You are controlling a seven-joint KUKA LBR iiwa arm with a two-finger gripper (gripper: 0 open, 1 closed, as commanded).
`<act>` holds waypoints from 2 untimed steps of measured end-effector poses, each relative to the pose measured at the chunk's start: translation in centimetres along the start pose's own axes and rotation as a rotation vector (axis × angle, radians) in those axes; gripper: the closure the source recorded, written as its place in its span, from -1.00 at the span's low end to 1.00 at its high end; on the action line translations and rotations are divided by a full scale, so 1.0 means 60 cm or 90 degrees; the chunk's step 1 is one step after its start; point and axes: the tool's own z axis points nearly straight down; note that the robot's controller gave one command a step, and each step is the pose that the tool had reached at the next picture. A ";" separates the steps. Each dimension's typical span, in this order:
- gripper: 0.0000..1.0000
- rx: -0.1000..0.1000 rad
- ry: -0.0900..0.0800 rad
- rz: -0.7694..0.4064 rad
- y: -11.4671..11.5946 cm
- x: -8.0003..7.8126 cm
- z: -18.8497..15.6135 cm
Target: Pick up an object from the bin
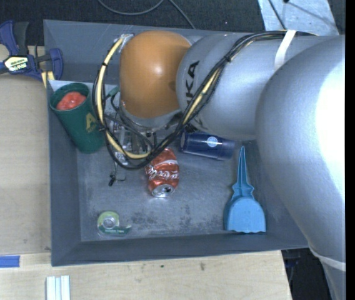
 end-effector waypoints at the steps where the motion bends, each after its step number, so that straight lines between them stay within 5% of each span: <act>1: -1.00 -0.001 -0.005 0.002 -0.002 -0.003 -0.009; 2: -1.00 -0.001 -0.002 0.000 -0.094 -0.013 -0.010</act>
Offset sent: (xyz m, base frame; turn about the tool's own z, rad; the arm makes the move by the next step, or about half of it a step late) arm 0.0129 -0.0961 0.0062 0.0065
